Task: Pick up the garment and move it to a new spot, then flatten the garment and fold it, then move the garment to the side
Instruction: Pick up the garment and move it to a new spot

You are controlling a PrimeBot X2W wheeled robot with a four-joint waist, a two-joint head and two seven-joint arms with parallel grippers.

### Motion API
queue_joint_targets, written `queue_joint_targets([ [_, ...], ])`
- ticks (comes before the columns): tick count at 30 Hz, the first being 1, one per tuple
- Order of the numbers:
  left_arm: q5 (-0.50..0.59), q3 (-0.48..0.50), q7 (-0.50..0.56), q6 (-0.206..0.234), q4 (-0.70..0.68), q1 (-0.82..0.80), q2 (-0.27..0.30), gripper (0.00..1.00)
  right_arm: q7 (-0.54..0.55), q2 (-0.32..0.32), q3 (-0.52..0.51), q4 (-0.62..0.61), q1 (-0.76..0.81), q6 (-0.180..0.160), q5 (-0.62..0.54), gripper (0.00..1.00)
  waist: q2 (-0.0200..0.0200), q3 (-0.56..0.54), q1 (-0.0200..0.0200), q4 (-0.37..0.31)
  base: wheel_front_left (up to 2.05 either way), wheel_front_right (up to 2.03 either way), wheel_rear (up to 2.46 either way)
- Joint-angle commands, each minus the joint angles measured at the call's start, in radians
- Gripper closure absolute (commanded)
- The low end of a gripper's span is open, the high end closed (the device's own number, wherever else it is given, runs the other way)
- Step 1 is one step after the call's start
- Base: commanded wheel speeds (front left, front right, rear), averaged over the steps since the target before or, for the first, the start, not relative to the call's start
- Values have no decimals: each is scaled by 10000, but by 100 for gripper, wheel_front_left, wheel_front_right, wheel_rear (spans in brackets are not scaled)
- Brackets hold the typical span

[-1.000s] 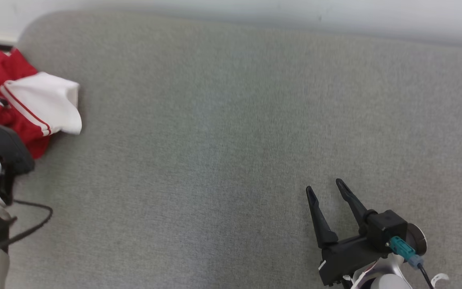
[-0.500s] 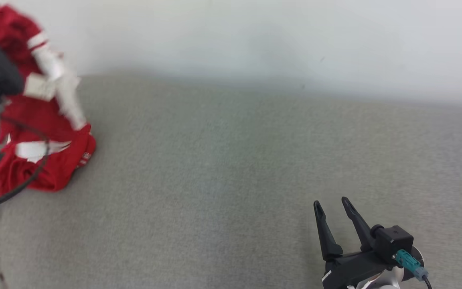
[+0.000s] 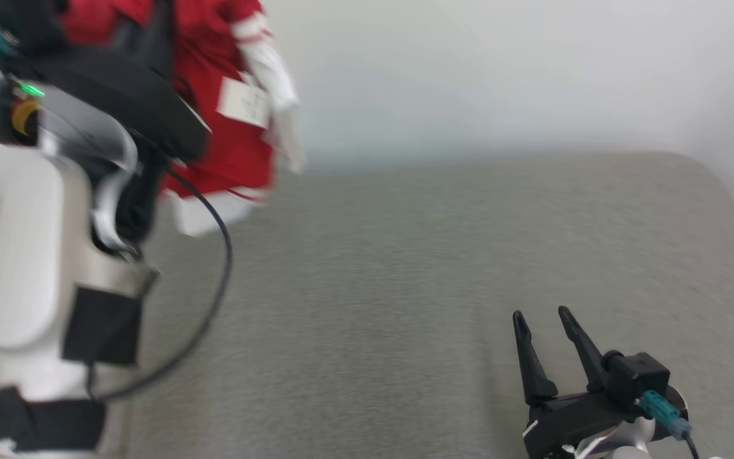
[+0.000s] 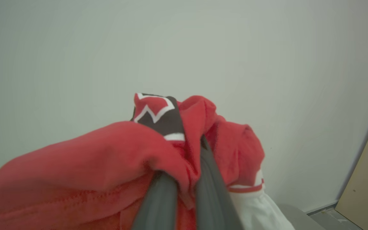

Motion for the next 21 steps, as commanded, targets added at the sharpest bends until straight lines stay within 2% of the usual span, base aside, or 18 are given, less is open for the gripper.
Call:
queue_joint_targets([
  [1, -41, -79, -66, 59, -152, 339, -72, 100, 26, -4, -12, -76, -76, 28, -31, 0, 1, 210, 1, -1490, 0, 0, 0],
  [7, -199, -638, -87, 230, -566, 1926, -506, 100, 65, -9, -128, -174, 114, 26, -124, 0, 1, 559, 1, -2885, 0, 0, 0],
  [11, -61, -1133, -218, 307, -99, 2911, -598, 100, 82, 2, -231, -291, 251, 26, -90, 0, 1, 813, 1, -3376, 0, 0, 0],
  [15, 22, -1731, -374, 304, 1059, 3629, -697, 98, 31, -1, -135, -371, 228, 26, 42, 0, 1, 994, 1, -3541, 0, 0, 0],
  [16, -56, -1839, -454, 304, 1357, 3738, -731, 64, 32, -1, -100, -376, 213, 26, 70, 0, 1, 1018, 1, -3530, 0, 0, 0],
  [17, -95, -1981, -536, 321, 1672, 3803, -750, 0, 34, -1, -72, -365, 207, 26, 81, 0, 1, 1019, 1, -3488, 0, 0, 0],
  [21, -259, -2400, -895, 343, 2519, 3949, -787, 0, 91, -4, -116, -307, 253, 26, -11, 0, 1, 918, 1, -3075, 0, 0, 0],
])
